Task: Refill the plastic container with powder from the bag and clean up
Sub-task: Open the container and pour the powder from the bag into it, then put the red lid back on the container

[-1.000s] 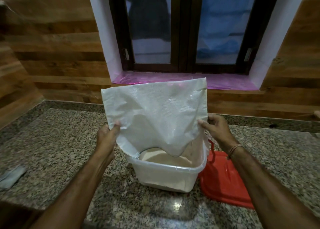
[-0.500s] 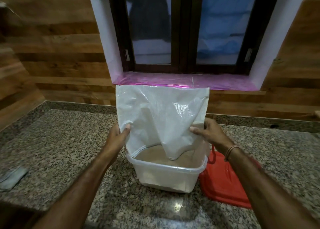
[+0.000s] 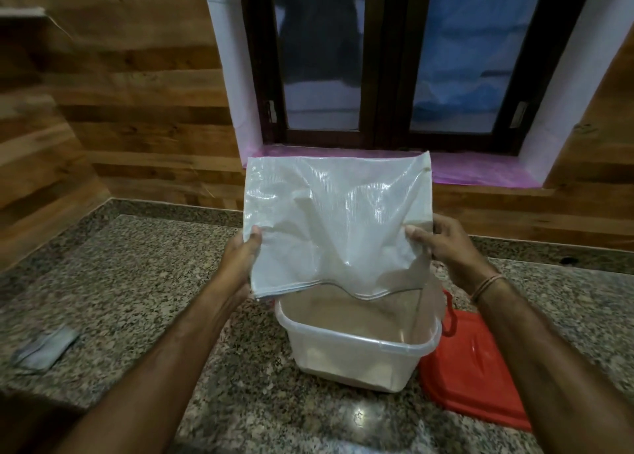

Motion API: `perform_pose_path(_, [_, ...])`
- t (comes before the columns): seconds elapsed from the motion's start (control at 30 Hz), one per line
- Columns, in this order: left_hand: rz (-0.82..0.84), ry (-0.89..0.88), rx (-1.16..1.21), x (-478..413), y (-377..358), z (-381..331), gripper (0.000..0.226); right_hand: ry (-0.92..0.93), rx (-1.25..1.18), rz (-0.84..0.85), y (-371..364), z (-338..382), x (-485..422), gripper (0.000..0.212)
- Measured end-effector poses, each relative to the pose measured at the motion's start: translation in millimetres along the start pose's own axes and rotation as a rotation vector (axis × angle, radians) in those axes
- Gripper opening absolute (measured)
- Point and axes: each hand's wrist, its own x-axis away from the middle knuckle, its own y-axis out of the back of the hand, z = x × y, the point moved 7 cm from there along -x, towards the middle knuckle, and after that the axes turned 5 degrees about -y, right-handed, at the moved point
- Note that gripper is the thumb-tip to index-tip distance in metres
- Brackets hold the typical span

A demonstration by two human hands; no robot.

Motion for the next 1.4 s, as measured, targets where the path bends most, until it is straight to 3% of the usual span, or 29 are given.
perform_pose_path(0.23, [-0.036,0.077,0.028,-49.0,62.8,-21.1,0.021,-0.073,-0.063,0.017,-58.8,44.6,-32.8,0.011])
perform_pose_path(0.47, [-0.170,0.160,-0.169,-85.7,238.2,6.3,0.026,-0.081,0.005,0.062,-217.0,64.4,-54.2,0.007])
perform_pose_path(0.63, [-0.354,0.239,-0.236,-96.3,354.9,62.0,0.038,-0.179,0.189,0.049,-330.8,15.3,-65.3,0.008])
perform_pose_path(0.77, [-0.337,0.329,-0.267,-77.3,358.3,100.7,0.050,-0.372,0.174,0.150,-351.1,-40.9,-41.3,0.019])
perform_pose_path(0.83, [-0.336,0.451,-0.317,-68.9,424.8,140.2,0.047,-0.502,0.326,0.178,-422.0,-91.9,-30.5,0.013])
perform_pose_path(0.97, [-0.310,0.430,-0.376,-51.6,430.8,172.8,0.042,-0.507,0.490,0.022,-403.8,-134.5,-19.2,0.015])
perform_pose_path(1.13, [-0.149,0.303,-0.620,-44.2,431.6,191.3,0.060,-0.551,0.676,-0.048,-399.1,-163.7,-4.3,0.029])
perform_pose_path(1.23, [-0.101,0.168,-0.713,-48.3,428.7,193.0,0.046,-0.554,0.714,-0.088,-398.0,-177.7,2.4,0.031])
perform_pose_path(1.4, [-0.081,0.144,-0.738,-59.9,427.0,200.8,0.037,-0.567,0.755,-0.097,-396.5,-185.5,10.1,0.025])
